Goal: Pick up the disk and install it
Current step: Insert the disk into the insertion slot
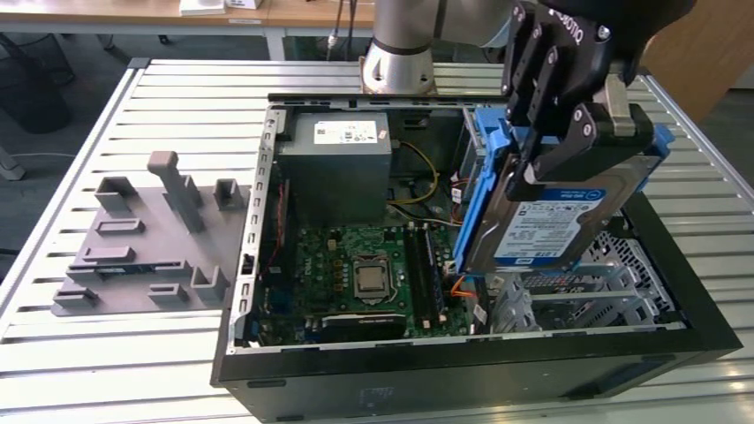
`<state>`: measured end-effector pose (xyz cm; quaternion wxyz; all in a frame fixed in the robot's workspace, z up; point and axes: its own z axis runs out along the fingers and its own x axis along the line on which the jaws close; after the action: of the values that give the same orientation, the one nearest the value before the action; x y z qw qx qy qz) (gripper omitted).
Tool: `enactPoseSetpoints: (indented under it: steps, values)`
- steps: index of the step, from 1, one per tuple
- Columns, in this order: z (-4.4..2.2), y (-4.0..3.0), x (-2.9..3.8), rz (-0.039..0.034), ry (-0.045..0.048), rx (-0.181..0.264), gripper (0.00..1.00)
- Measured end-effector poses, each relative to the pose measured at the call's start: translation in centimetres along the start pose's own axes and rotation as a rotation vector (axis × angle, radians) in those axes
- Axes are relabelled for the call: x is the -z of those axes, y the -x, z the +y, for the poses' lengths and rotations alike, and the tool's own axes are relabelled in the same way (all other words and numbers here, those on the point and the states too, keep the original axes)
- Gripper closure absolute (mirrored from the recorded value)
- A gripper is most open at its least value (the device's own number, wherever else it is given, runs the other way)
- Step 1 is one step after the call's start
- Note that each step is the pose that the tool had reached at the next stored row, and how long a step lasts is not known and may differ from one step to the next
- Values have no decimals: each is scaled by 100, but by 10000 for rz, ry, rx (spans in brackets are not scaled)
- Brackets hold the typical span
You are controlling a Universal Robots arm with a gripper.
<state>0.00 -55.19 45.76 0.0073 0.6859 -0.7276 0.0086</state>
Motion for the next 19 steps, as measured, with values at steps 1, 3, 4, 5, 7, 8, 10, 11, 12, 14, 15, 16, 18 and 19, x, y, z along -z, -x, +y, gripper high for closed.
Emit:
enactPoseSetpoints:
  steps: [1, 3, 4, 5, 7, 8, 10, 11, 12, 14, 15, 16, 18, 19]
  values:
    - [-20, 1, -1, 0, 0, 0, 64]
    - [-61, 3, -3, 0, 0, 0, 64]
    - [-78, 4, -5, -1, 0, 1, 64]
    - [-94, 5, -5, -1, 0, 0, 64]
    - [-117, 7, -7, -1, 0, -1, 64]
    - [-120, 7, -8, -1, 0, 0, 64]
    - [-125, 1, -13, -3, 0, 0, 64]
    - [-128, -7, -13, -1, 0, 0, 64]
    - [-131, -17, -16, -2, 0, 0, 64]
    - [-138, -39, -20, -1, 0, 0, 64]
    - [-144, -49, -22, -2, 0, -1, 64]
    - [-156, -57, -23, 0, 0, -1, 64]
    - [-198, -64, -27, -2, 0, -1, 64]
    - [-221, -65, -29, -2, 0, 0, 64]
